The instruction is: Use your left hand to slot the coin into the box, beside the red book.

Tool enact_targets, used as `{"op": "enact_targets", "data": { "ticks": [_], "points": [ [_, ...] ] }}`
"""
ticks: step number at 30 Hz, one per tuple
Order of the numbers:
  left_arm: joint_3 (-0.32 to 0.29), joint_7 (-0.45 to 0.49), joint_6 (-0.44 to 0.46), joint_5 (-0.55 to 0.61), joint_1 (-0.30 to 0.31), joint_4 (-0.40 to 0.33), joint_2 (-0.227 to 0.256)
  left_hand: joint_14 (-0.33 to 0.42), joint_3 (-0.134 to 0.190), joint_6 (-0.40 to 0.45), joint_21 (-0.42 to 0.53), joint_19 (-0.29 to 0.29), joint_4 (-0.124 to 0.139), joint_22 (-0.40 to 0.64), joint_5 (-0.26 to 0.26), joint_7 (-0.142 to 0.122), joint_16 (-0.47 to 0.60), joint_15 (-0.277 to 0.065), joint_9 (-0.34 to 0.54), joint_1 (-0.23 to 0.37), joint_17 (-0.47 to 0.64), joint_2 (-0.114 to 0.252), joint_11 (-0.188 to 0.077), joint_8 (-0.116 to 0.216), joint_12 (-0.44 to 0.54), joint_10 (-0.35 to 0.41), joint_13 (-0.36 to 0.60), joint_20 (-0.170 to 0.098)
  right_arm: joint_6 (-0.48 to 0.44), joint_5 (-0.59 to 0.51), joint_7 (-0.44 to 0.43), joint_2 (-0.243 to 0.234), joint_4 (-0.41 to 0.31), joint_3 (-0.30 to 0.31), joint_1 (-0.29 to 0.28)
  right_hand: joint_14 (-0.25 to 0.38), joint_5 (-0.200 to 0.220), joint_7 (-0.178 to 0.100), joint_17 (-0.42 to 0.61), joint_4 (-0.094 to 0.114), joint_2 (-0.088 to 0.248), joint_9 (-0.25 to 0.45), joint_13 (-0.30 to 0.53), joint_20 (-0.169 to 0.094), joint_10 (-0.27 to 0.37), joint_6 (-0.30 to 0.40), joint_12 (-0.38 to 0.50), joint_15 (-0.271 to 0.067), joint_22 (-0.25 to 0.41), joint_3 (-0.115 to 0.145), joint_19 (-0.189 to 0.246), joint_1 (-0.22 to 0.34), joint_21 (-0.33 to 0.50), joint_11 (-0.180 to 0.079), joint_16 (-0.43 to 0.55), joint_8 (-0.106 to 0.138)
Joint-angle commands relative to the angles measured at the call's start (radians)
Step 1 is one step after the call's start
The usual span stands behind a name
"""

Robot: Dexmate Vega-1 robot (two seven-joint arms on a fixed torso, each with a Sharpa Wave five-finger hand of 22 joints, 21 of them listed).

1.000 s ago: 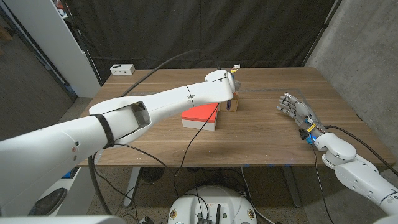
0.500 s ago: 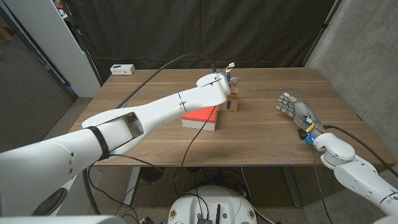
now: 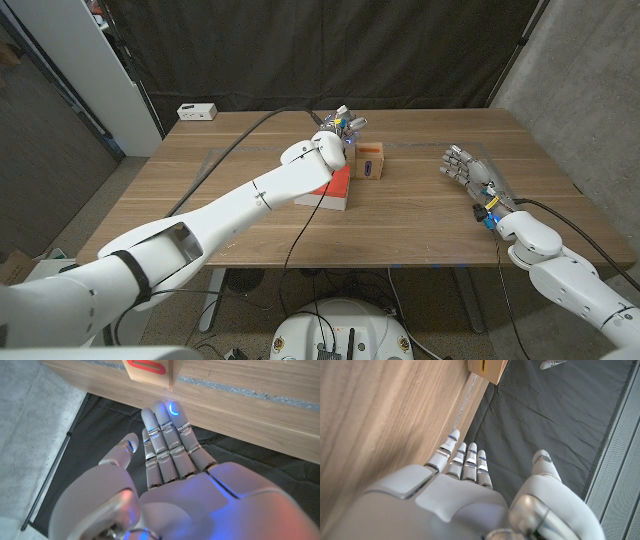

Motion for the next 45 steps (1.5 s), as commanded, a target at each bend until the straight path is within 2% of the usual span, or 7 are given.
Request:
{"op": "enact_targets", "data": {
  "ticks": [1,8,15,24,28,36,45],
  "points": [
    [-0.206,0.008,-0.352,-0.086,0.247,-0.085,0.131,-0.119,0.019,-0.02,-0.038,-0.088,-0.005,-0.005,0.002,-0.008,-0.095,0.003,-0.005,-0.047,-0.03,-0.013,0.035,0.008,-0.09,-0.118,-0.028,0.027,-0.003,-0.051,-0.07,0.037,-0.028,-0.028,0.017,0.005,0.001,0.001,0.006,-0.004,0.002,0.007,0.005,-0.001,0.003,0.039,0.001,-0.002,0.004,0.0,0.01,0.004,0.005,0.0,0.001,0.013],
    [-0.304,-0.043,-0.602,-0.149,0.359,-0.074,0.206,-0.246,0.019,-0.071,-0.131,-0.257,-0.009,-0.015,-0.013,0.011,-0.205,0.028,-0.021,-0.11,-0.048,-0.058,0.061,-0.005,-0.185,-0.24,-0.066,0.052,0.006,-0.068,-0.092,0.053,-0.042,-0.036,0.018,0.005,0.001,-0.005,0.006,-0.004,0.002,0.008,0.005,-0.002,-0.001,0.03,-0.001,-0.003,0.004,0.0,0.011,0.005,0.005,0.0,0.0,0.008],
    [-0.369,-0.056,-0.702,-0.171,0.441,-0.089,0.247,-0.323,0.015,-0.149,-0.207,-0.345,-0.009,-0.018,-0.027,0.017,-0.281,0.036,-0.04,-0.15,-0.05,-0.086,0.076,-0.023,-0.248,-0.309,-0.095,0.04,0.041,-0.085,-0.081,0.063,-0.035,-0.044,0.023,0.001,0.001,0.003,0.005,-0.005,0.0,0.008,0.004,-0.017,-0.023,0.001,-0.009,-0.014,0.003,-0.001,0.014,0.005,0.006,-0.002,-0.002,-0.003],
    [-0.443,-0.067,-0.851,-0.198,0.535,-0.083,0.277,-0.478,-0.049,-0.279,-0.34,-0.498,-0.01,-0.019,-0.056,-0.036,-0.389,0.035,-0.06,-0.197,-0.049,-0.136,0.08,-0.027,-0.355,-0.471,-0.12,0.028,0.081,-0.071,-0.052,0.077,-0.018,-0.048,0.025,-0.003,0.0,0.028,0.005,-0.003,-0.004,0.006,0.001,-0.018,-0.048,-0.021,-0.014,-0.007,0.003,-0.004,0.019,0.002,0.007,0.014,-0.005,-0.01],
    [-0.473,-0.082,-0.939,-0.229,0.569,-0.052,0.272,-0.509,-0.076,-0.308,-0.377,-0.528,-0.01,-0.019,-0.063,-0.021,-0.416,0.038,-0.063,-0.215,-0.05,-0.16,0.074,-0.026,-0.382,-0.511,-0.124,0.018,0.104,-0.066,-0.037,0.077,-0.019,-0.044,0.016,-0.013,-0.001,0.041,0.004,-0.003,-0.007,0.005,-0.002,-0.016,-0.06,-0.02,-0.018,-0.001,0.002,-0.007,0.004,0.0,0.001,0.036,-0.01,-0.008],
    [-0.527,-0.05,-1.076,-0.229,0.627,0.01,0.247,-0.555,-0.101,-0.373,-0.427,-0.552,-0.008,-0.019,-0.067,-0.004,-0.455,0.041,-0.07,-0.228,-0.051,-0.168,0.074,-0.032,-0.42,-0.566,-0.128,-0.029,0.142,-0.069,-0.017,0.078,-0.017,-0.04,0.004,-0.053,-0.001,0.014,0.002,-0.002,-0.009,0.003,-0.007,-0.029,-0.118,-0.053,-0.03,-0.017,0.002,-0.01,-0.033,-0.004,-0.008,0.008,-0.025,-0.016],
    [-0.583,0.0,-1.072,-0.227,0.694,-0.013,0.234,-0.564,-0.107,-0.387,-0.438,-0.547,-0.008,-0.019,-0.067,-0.002,-0.465,0.043,-0.071,-0.23,-0.051,-0.168,0.074,-0.031,-0.43,-0.58,-0.129,-0.032,0.192,-0.082,-0.004,0.079,-0.012,-0.029,-0.023,-0.085,-0.001,0.001,0.0,-0.002,-0.01,0.002,-0.009,-0.036,-0.152,-0.079,-0.023,-0.025,0.002,-0.011,-0.066,-0.006,-0.013,-0.002,-0.034,-0.016]
  ]
}}
